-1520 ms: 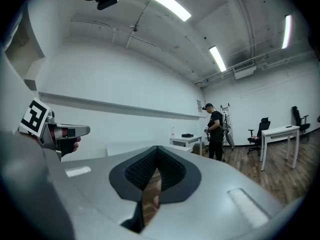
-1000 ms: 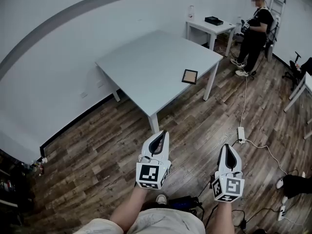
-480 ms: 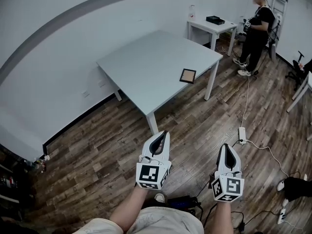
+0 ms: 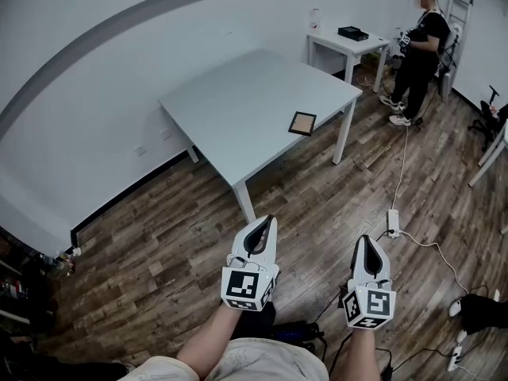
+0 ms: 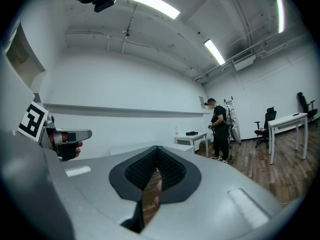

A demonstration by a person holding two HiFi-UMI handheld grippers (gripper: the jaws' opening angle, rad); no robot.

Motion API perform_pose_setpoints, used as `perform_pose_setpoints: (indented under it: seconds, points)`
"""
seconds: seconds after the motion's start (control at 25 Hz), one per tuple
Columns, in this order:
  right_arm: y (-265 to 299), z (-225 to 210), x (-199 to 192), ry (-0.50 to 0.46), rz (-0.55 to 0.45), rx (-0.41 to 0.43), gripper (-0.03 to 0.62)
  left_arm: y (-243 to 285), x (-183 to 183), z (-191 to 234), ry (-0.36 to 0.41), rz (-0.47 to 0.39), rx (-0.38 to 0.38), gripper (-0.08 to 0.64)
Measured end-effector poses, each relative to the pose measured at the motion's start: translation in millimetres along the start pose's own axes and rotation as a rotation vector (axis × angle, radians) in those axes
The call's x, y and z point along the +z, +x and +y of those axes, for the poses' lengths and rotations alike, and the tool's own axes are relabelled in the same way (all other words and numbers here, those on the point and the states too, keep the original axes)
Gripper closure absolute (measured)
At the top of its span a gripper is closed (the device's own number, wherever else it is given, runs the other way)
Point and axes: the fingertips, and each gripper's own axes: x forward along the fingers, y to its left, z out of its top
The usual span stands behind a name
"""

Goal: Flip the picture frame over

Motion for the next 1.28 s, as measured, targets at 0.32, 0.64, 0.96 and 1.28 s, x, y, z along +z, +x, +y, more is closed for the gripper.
perform_pose_setpoints:
  seconds: [0.32,0.64,0.96,1.28]
  points:
    - [34,-16,-5,-0.015,0.019,-0.01,0.568,39,-9,4,-0.001,0.003,-0.013,0.56]
    - [93,-26,-7,-0.018,0.03,-0.031,0.568,97,-19,29,-0.011,0.005,-0.035,0.56]
    - [178,-17,0,-0.03,0.045,-0.058,0.568,170,-21,82,-0.03,0.002,-0.065,0.56]
    - [246,-7,2,-0.046,0.053,-0.091,0.568,229,-26,128,-0.034,-0.001,-0.093,0.56]
